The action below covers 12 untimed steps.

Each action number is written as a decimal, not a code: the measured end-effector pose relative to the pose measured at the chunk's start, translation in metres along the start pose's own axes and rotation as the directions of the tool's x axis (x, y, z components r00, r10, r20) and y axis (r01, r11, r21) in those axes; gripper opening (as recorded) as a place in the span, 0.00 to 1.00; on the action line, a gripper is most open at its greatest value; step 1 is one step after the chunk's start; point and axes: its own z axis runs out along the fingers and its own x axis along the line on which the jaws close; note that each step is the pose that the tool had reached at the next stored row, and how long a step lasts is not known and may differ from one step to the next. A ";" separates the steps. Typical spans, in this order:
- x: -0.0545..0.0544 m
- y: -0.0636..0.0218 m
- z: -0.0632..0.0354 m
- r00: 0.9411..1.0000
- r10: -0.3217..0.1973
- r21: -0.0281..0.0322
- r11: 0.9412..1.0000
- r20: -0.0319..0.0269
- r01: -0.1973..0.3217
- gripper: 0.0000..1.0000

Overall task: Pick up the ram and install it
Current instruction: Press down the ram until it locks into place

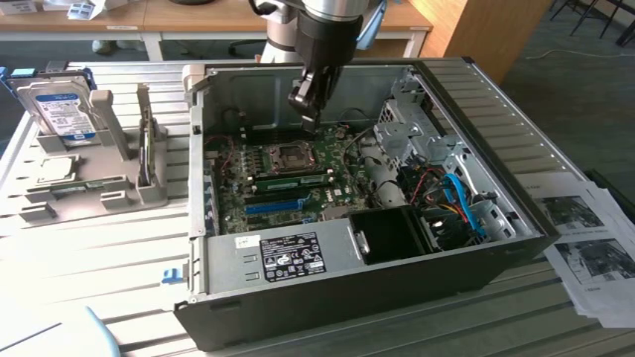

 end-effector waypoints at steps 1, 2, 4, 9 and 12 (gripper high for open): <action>0.000 0.0000 0.0001 1.000 0.014 0.000 1.000 0.000 -0.014 0.09; 0.000 0.0000 0.0002 1.000 0.028 0.000 1.000 0.001 -0.028 0.09; 0.000 0.0000 0.0003 0.998 0.058 -0.001 0.998 0.002 -0.058 0.09; 0.000 0.0000 0.0008 0.990 0.142 -0.003 0.990 0.005 -0.142 0.09; 0.000 0.0000 0.0011 0.982 0.191 -0.004 0.982 0.007 -0.191 0.09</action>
